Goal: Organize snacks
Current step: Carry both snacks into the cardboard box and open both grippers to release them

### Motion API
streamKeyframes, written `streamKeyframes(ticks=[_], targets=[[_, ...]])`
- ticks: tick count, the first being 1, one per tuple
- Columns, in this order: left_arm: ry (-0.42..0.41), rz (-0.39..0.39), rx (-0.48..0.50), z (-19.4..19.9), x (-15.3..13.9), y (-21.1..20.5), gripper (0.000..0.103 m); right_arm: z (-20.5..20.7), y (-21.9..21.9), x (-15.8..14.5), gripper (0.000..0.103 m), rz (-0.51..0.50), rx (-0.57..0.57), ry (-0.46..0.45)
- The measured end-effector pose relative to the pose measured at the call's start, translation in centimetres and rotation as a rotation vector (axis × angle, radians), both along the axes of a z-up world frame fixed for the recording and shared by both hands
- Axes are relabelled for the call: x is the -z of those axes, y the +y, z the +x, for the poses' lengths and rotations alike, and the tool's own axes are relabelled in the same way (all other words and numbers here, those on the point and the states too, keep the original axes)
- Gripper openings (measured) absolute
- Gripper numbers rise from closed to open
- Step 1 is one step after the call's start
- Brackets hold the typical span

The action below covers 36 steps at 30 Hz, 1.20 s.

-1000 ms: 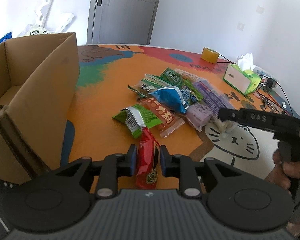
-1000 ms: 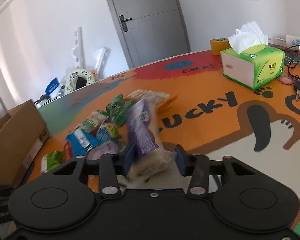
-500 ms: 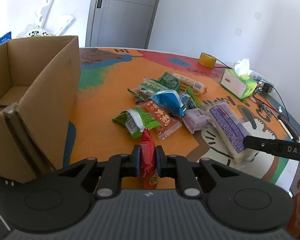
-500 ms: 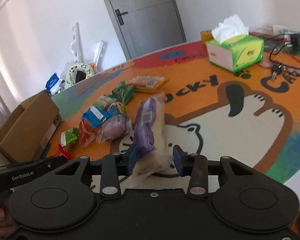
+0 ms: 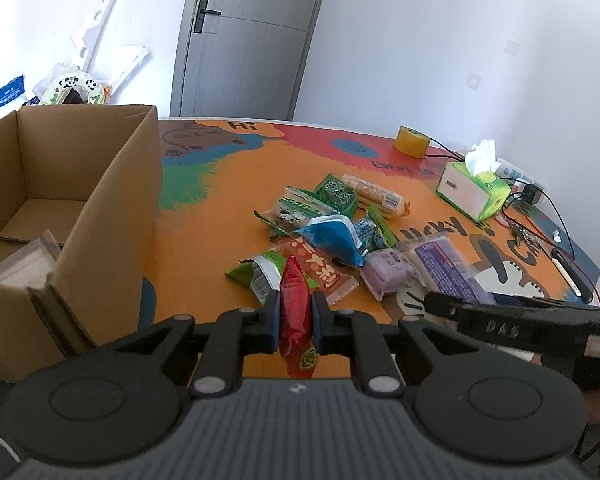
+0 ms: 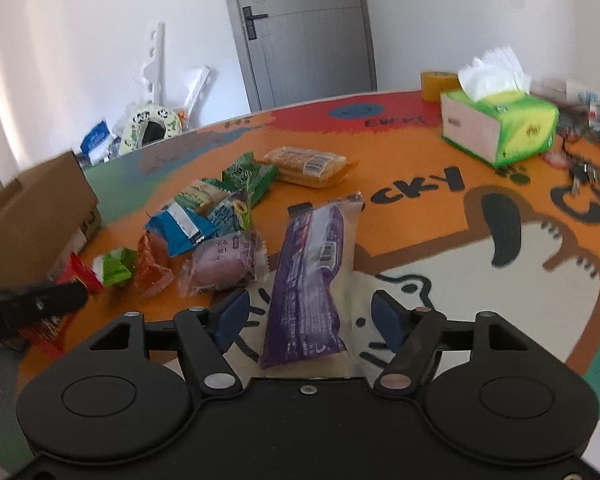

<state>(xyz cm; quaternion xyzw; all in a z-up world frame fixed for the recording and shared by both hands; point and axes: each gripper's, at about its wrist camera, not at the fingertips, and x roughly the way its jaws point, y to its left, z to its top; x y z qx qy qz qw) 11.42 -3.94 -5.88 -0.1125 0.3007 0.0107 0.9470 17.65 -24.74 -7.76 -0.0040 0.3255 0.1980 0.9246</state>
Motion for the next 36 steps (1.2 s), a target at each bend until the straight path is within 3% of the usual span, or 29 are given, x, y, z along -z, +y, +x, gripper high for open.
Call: streamKeyframes(ticks=[1, 2, 4, 19, 36], targets=[[0.000, -0.002, -0.002, 0.0, 0.0, 0.0, 0.015, 0.0, 0.2, 0.0, 0.044, -0.015, 0.001, -0.008], [0.000, -0.003, -0.002, 0.0, 0.0, 0.1, 0.015, 0.0, 0.2, -0.1, 0.037, -0.022, 0.003, -0.013], [-0.006, -0.004, -0.001, -0.1, -0.2, 0.1, 0.015, 0.2, -0.4, -0.4, 0.032, 0.017, -0.002, 0.006], [-0.113, 0.009, -0.009, -1.9, -4.3, 0.5, 0.015, -1.9, -0.9, -4.9, 0.029, 0.134, -0.004, -0.096], [-0.206, 0.018, -0.103, -3.5, -8.0, 4.8, 0.015, -2.9, 5.4, -9.0, 0.029, 0.256, -0.149, -0.162]])
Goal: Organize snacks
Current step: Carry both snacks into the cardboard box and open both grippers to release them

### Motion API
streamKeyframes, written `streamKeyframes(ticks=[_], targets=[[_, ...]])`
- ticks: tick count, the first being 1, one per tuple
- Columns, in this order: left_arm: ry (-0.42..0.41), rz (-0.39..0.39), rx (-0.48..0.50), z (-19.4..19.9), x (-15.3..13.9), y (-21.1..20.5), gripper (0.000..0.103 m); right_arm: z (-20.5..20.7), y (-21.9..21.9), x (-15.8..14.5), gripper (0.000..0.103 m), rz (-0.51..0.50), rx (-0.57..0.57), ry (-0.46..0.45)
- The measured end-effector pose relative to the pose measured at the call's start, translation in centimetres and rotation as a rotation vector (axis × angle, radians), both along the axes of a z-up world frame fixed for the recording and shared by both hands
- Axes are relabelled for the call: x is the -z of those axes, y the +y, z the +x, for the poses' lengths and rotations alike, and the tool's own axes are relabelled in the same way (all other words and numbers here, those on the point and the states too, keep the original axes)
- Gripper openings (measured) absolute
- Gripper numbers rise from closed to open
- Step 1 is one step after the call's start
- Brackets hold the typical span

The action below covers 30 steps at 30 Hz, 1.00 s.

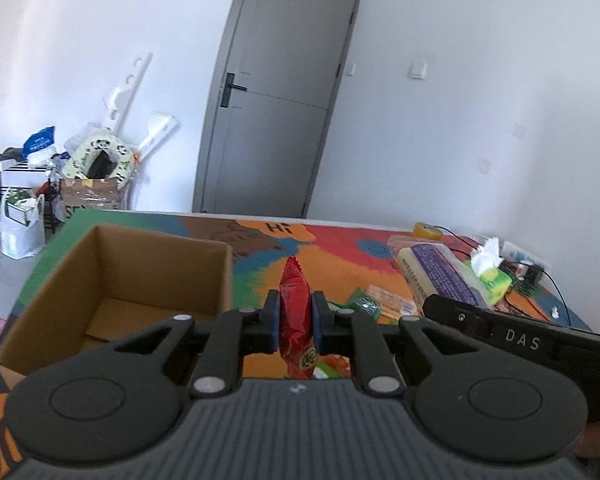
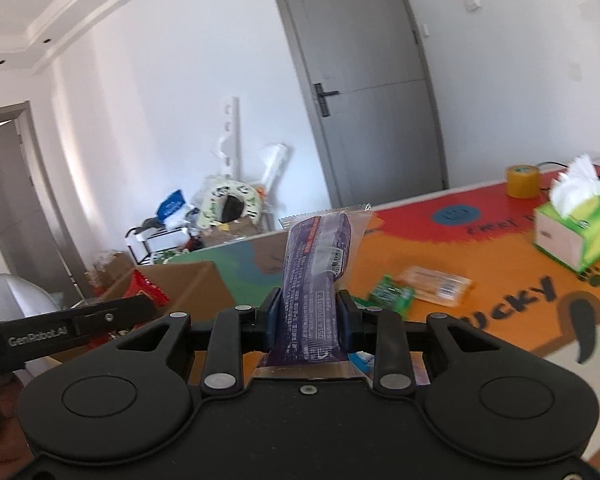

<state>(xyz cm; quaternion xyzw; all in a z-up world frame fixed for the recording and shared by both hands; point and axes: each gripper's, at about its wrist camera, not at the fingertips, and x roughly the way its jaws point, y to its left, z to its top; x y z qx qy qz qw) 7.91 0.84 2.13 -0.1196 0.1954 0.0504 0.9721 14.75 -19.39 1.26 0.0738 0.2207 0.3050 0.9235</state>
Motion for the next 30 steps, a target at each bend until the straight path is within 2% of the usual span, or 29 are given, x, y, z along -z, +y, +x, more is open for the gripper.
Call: streamKeyframes(ticks=[13, 26, 30], targets=[[-0.013, -0.015, -0.127, -1.4, -0.5, 5.2, 0.015, 0.0, 4.7, -0.7, 0.029, 0.028, -0.085, 0.008], [0.033, -0.040, -0.187, -0.7, 0.9, 9.4, 0.015, -0.3, 9.4, -1.0, 0.029, 0.012, -0.147, 0.013], [0.047, -0.027, -0.209, -0.8, 1.1, 9.9, 0.019, -0.4, 10.7, -1.1, 0.030, 0.008, -0.166, 0.017]])
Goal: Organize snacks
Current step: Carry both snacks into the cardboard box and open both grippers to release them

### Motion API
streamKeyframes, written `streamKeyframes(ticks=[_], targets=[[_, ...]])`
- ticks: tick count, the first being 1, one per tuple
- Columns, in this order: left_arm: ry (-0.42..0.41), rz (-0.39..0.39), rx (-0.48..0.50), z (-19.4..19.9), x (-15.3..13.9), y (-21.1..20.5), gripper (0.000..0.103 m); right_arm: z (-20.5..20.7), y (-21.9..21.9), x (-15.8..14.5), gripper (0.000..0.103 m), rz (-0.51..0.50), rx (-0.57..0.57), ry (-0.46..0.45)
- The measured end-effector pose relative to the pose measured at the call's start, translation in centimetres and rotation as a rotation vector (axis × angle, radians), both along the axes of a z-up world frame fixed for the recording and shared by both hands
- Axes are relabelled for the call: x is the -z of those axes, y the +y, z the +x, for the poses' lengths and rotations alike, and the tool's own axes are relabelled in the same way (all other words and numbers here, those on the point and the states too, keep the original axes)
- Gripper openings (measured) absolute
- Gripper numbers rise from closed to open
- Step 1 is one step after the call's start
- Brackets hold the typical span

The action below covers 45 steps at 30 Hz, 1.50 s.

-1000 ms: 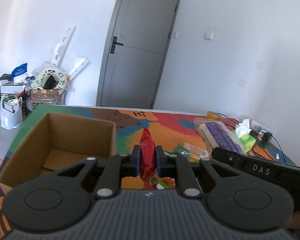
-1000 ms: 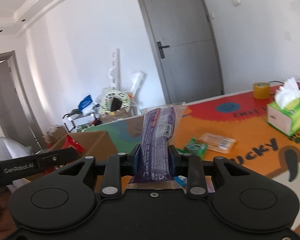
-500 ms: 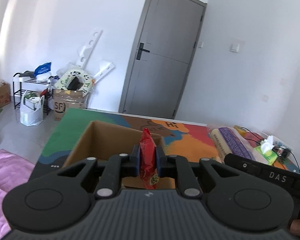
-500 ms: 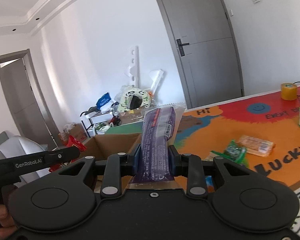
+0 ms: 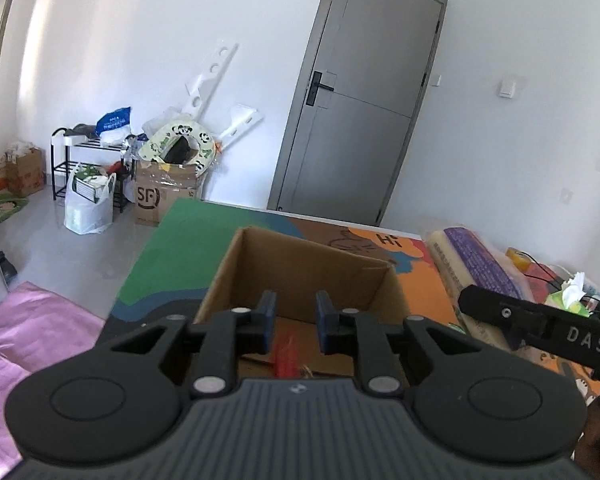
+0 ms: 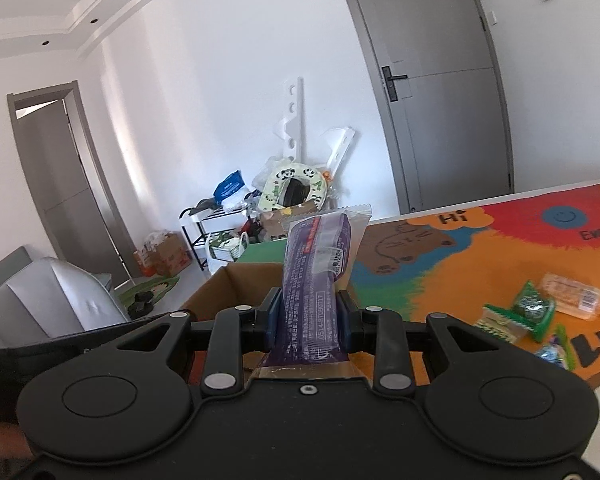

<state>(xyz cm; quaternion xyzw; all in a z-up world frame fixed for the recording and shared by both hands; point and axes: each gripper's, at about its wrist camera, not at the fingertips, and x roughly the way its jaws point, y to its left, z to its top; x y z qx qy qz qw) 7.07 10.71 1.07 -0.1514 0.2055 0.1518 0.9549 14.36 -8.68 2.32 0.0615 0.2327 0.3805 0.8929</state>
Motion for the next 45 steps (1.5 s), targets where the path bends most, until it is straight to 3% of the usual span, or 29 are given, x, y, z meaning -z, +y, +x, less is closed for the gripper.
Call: streamKeyframes(ticks=[5, 19, 21, 22, 24, 28, 35, 41, 45], targets=[[-0.005, -0.037, -0.014, -1.0, -0.3, 1.0, 0.023, -0.1, 1.4, -0.1, 0.030, -0.007, -0.026, 0.001], [-0.038, -0.053, -0.089, -3.5, -1.5, 3.8, 0.049, -0.5, 6.2, -0.2, 0.030, 0.006, -0.092, 0.047], [-0.033, -0.058, -0.101, -3.6, -1.4, 4.3, 0.050, -0.2, 6.6, -0.1, 0.035, 0.022, -0.108, 0.060], [-0.030, -0.062, -0.108, -3.6, -1.4, 4.4, 0.051, -0.2, 6.6, -0.1, 0.047, 0.031, -0.118, 0.064], [-0.029, -0.066, -0.117, -3.6, -1.3, 4.7, 0.055, -0.3, 6.4, -0.1, 0.059, 0.036, -0.107, 0.066], [-0.032, -0.068, -0.110, -3.5, -1.4, 4.4, 0.065, -0.4, 4.9, -0.4, 0.059, 0.041, -0.085, 0.075], [-0.032, -0.061, -0.062, -2.6, -1.2, 2.5, 0.074, -0.7, 1.6, -0.2, 0.060, 0.018, -0.031, 0.076], [-0.014, -0.048, -0.024, -1.8, -1.1, 0.6, 0.078, -0.7, -1.1, -0.1, 0.070, 0.001, 0.018, 0.077], [-0.013, -0.029, -0.009, -1.8, -1.0, -0.9, 0.085, -0.9, -2.6, 0.1, 0.079, -0.008, 0.036, 0.079]])
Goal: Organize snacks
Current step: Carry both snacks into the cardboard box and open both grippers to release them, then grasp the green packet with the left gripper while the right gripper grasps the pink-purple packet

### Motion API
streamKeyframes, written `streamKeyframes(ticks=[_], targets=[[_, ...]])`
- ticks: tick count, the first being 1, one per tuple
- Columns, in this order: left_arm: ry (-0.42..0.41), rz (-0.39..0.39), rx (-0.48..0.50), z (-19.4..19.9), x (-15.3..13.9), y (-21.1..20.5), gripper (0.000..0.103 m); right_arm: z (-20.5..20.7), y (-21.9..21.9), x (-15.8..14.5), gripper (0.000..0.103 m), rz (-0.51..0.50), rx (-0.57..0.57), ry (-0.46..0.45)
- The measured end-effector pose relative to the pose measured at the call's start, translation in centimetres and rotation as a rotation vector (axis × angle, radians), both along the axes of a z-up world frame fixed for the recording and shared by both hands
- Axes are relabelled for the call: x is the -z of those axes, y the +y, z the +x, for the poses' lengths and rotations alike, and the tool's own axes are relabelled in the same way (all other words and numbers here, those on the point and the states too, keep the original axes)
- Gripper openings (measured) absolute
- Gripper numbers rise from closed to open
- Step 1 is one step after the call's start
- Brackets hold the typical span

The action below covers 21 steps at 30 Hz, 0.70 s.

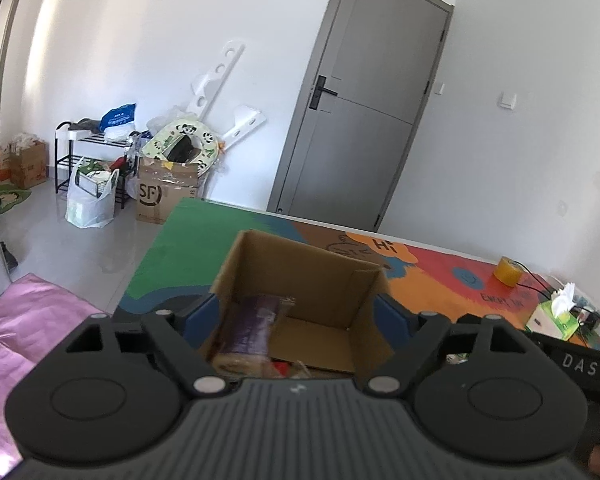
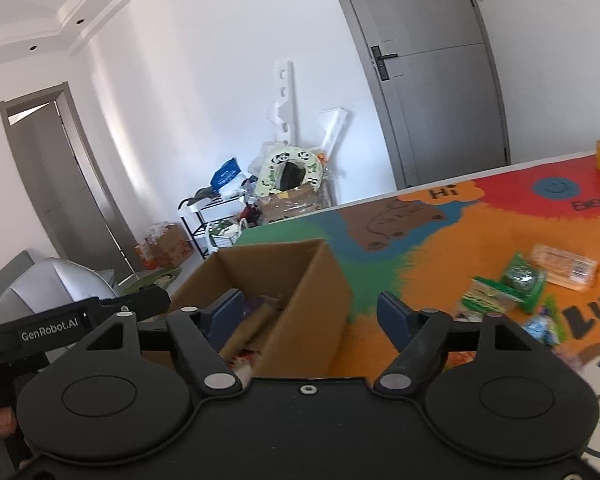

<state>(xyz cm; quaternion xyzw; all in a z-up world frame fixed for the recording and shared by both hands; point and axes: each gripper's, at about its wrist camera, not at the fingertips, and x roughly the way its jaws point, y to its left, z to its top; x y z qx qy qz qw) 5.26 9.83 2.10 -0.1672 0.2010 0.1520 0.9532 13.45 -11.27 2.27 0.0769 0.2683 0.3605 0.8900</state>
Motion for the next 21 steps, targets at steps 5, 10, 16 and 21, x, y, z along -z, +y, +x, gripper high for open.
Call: streamKeyframes(ticks=[5, 10, 16, 21], targets=[[0.015, 0.000, 0.032, 0.3, -0.1, -1.3, 0.088, -0.2, -2.3, 0.3, 0.087, -0.005, 0.034, 0.000], [0.019, 0.009, 0.063, 0.5, -0.1, -2.9, 0.089, -0.1, -4.8, 0.6, 0.090, -0.010, 0.075, 0.011], [0.026, 0.012, 0.115, 1.0, -0.1, -4.9, 0.089, -0.2, -7.5, 1.1, 0.097, -0.019, 0.116, 0.021], [0.026, 0.016, 0.156, 1.3, 0.0, -6.6, 0.089, -0.2, -9.7, 1.5, 0.099, -0.023, 0.152, 0.022]])
